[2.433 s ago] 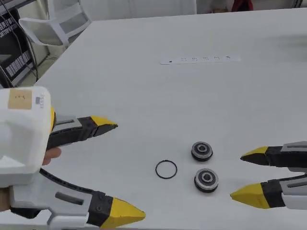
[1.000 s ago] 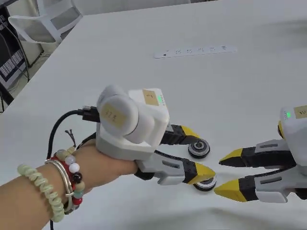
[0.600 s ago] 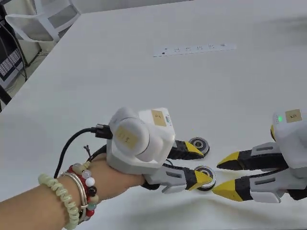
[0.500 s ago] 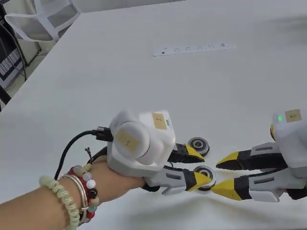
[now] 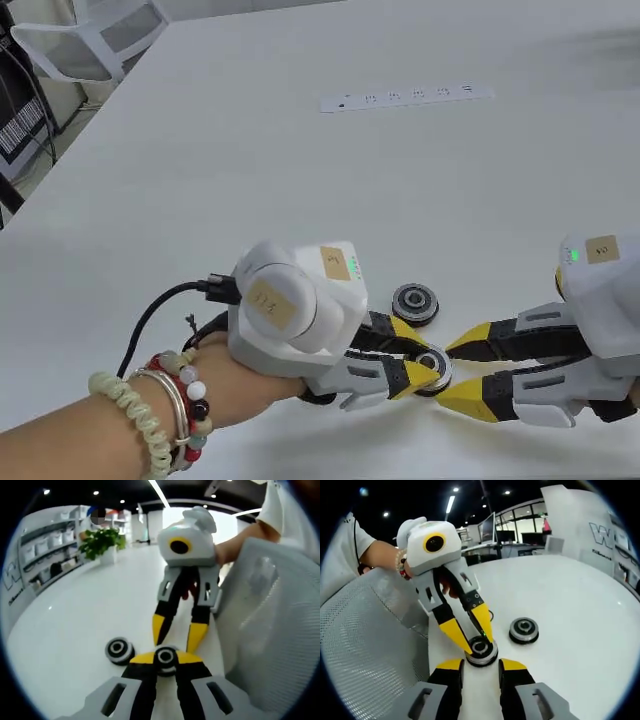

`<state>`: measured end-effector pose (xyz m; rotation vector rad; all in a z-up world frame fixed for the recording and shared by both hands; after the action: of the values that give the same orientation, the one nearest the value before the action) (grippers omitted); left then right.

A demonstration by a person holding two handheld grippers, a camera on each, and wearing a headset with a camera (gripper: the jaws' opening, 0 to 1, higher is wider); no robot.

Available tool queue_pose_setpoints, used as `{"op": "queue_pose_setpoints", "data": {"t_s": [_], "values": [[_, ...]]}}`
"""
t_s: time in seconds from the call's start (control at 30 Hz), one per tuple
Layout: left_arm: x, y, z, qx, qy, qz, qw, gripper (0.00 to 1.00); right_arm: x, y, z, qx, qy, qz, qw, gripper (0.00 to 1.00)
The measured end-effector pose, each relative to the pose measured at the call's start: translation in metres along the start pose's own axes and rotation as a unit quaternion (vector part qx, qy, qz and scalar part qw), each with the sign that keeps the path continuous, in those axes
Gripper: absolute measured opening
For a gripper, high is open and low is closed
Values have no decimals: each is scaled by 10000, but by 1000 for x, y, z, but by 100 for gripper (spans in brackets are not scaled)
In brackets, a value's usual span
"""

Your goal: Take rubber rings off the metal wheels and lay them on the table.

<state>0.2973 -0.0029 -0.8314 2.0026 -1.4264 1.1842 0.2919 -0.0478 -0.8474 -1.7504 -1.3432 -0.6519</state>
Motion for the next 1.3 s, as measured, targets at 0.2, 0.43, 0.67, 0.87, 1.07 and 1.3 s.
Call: {"op": "queue_pose_setpoints", "data": {"t_s": [0.2,0.43,0.67,0.87,1.07,1.3], "values": [[0,0,0,11,43,1,10000,15,0,-1,1,0,13,-18,10000,23],[-1,0,0,10,104,-35,9999,15,1,0,2,-48,67,-64,9999,21],[-1,0,1,17,127,-49,9999,15,-3,1,-2,-118,-82,-280,9995,12],[-1,0,1,25,134,-65,9999,15,-5,1,-3,-174,-199,-447,9986,5],[-1,0,1,27,153,-89,9998,14,-4,2,-4,-209,-200,-378,9989,2],[-1,0,1,22,194,-116,9997,14,-6,3,-5,-79,58,331,9994,1]]}}
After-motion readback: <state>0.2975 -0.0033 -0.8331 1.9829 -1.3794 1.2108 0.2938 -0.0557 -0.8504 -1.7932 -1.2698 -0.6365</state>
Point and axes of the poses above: the centre of the closed fingertips' face, and the gripper's own axes: z roughly forward along the fingers, y roughly to its right, x roughly out of its top, the point moved 3 cm from there along -z, roughly backward along the fingers, and after that the axes turned 12 degrees about x, right-handed, at the moved point
